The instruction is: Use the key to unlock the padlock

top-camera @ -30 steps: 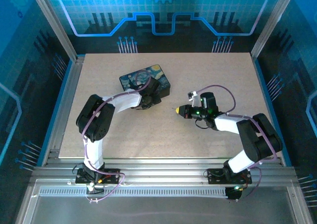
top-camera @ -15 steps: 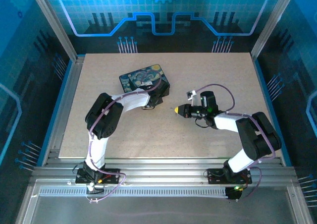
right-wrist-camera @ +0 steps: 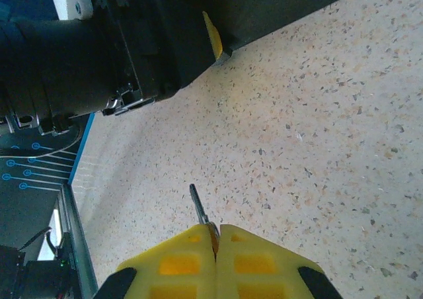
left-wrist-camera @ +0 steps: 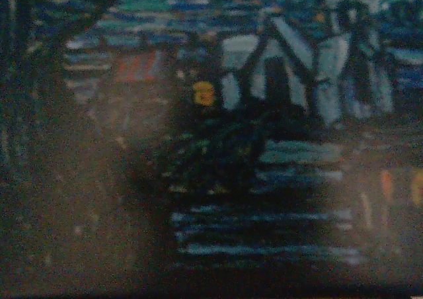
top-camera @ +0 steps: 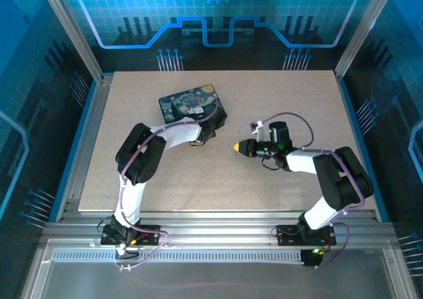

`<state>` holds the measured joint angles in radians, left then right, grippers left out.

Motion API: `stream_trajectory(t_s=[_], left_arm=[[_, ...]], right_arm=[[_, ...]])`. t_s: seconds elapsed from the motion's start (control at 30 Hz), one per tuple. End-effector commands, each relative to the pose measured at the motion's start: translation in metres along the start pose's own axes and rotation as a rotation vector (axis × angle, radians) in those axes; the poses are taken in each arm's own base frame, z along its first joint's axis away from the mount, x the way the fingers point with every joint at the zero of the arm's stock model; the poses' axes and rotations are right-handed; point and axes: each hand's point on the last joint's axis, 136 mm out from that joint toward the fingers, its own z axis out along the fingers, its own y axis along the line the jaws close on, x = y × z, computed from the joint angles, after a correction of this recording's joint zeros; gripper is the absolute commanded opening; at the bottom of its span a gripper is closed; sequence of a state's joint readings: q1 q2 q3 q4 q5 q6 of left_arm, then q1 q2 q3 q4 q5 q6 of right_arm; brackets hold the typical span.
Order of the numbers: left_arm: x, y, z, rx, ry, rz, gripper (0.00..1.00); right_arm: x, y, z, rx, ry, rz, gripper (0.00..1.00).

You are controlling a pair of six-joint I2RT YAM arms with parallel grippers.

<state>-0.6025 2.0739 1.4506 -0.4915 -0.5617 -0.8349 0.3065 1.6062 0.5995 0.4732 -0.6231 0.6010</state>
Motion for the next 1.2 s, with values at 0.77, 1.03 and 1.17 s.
stream_trajectory(t_s=[0.77, 1.03, 1.17], left_arm=[[0.026, -0.010, -0.067, 0.348, 0.459, 0.025, 0.05], [0.030, -0.019, -0.087, 0.444, 0.604, -0.085, 0.03], [0.034, -0.021, -0.095, 0.481, 0.651, -0.117, 0.02]], right_arm=[[0.016, 0.027, 0.028, -0.049, -0.018, -0.026, 0.00], [0.034, 0.022, 0.052, -0.015, -0.045, -0.047, 0.00], [0.034, 0.013, 0.053, -0.001, -0.083, -0.048, 0.00]])
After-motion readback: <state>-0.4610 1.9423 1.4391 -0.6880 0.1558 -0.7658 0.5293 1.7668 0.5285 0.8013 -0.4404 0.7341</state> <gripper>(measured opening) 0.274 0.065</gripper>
